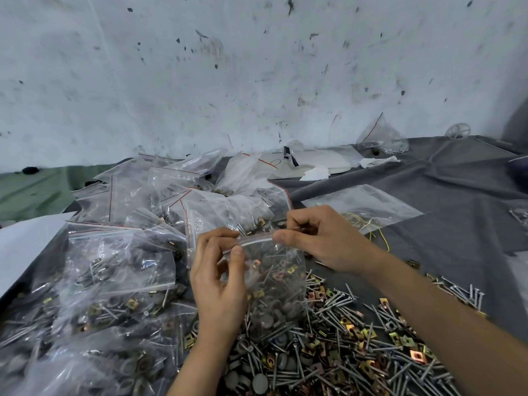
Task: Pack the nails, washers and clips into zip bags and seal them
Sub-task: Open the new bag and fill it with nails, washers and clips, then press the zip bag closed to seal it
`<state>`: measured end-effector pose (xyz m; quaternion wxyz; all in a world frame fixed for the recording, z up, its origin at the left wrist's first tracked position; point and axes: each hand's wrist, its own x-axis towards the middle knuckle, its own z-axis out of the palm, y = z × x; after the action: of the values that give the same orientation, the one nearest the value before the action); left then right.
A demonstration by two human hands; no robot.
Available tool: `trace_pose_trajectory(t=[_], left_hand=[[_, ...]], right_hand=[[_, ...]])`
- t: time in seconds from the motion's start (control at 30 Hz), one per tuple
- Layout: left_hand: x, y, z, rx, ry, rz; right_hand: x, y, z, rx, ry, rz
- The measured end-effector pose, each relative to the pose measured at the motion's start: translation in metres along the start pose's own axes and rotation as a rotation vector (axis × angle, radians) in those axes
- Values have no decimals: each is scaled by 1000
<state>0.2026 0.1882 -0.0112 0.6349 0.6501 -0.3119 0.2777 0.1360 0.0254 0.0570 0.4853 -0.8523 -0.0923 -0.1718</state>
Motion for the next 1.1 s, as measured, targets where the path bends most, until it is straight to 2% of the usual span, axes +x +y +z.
trace_pose_trajectory(t=[0.23,0.47,0.63,0.93,1.0,1.1], left_hand=[[2,0,-1,-9,-13,-18],[3,4,-2,-277,-100,-308],[4,5,0,-340,-211,-370],[5,5,-2,-481,-225,-469],[5,6,-5,-449,-334,-480],[5,7,-6,-263,-569,-415]], right_hand=[[-3,4,0,33,-11,17],[-3,-2,3,119,-65,40],[-3,-3,4,168,-47,56],[-6,-4,5,222,-35,29],[-4,-5,3,262,19,12],[1,-6,-3,290,121,-9]])
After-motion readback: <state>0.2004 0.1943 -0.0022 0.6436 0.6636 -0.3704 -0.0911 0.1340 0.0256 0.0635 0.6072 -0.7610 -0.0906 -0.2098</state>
